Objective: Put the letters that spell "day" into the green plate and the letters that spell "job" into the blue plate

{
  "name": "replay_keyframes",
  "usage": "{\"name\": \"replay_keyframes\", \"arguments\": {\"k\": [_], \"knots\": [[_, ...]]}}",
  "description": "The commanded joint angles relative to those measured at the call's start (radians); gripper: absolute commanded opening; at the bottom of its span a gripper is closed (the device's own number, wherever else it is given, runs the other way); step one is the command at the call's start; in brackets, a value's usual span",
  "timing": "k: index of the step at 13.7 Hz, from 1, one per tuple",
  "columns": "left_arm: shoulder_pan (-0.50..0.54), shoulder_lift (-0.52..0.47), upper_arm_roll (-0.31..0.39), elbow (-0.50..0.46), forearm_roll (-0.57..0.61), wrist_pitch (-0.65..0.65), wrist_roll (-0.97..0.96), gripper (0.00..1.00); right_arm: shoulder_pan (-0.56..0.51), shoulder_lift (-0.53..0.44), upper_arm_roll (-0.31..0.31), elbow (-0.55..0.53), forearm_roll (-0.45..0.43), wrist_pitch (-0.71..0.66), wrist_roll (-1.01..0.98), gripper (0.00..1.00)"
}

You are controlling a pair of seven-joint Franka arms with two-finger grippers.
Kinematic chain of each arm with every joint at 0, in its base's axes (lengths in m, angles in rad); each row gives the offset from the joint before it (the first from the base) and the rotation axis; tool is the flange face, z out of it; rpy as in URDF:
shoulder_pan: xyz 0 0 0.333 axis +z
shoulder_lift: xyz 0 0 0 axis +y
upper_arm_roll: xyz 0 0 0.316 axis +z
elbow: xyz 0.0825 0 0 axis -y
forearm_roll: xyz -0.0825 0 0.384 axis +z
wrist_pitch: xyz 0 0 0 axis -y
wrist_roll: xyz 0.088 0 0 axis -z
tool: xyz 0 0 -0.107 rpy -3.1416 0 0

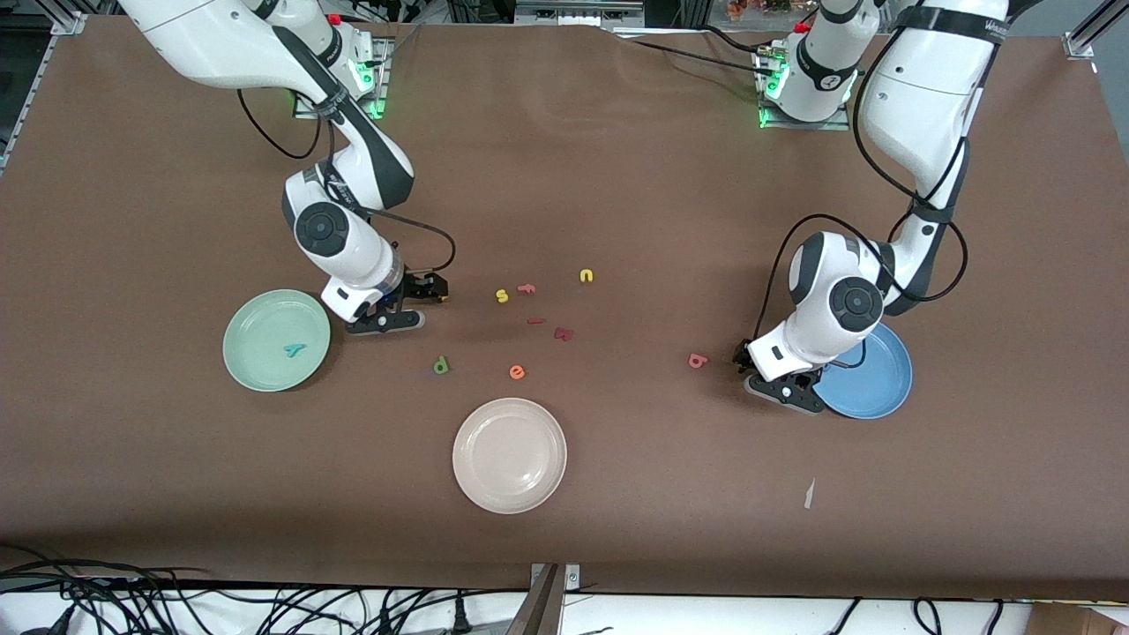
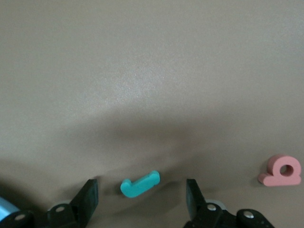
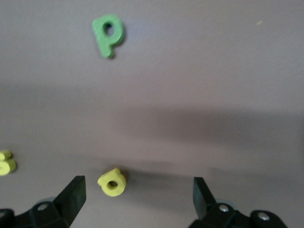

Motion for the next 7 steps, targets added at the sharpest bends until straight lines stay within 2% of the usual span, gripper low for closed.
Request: {"name": "replay_keyframes", "arguments": {"k": [1, 4, 5, 7], "knots": [[-0.008, 0.023, 0.008, 0.027, -0.028, 0.01, 0.027, 0.74, 0.038, -0.016, 0.001, -0.02, -0.048, 0.015, 0.002, 1.0], [-0.009, 0.03, 0.008, 0.027, -0.022, 0.01, 0.03, 0.56, 0.038, 0.016, 0.001, -0.014, -0.214, 0.014, -0.001, 1.0], [-0.009, 0.033, 0.008, 0.027, -0.02, 0.01, 0.03, 0.5, 0.038, 0.026, 0.002, -0.011, -0.248, 0.012, -0.007, 1.0], [-0.009, 0.033, 0.009, 0.027, -0.017, 0.01, 0.031, 0.39, 0.059, 0.035, 0.002, 0.0, -0.262, 0.012, -0.024, 1.0]]}}
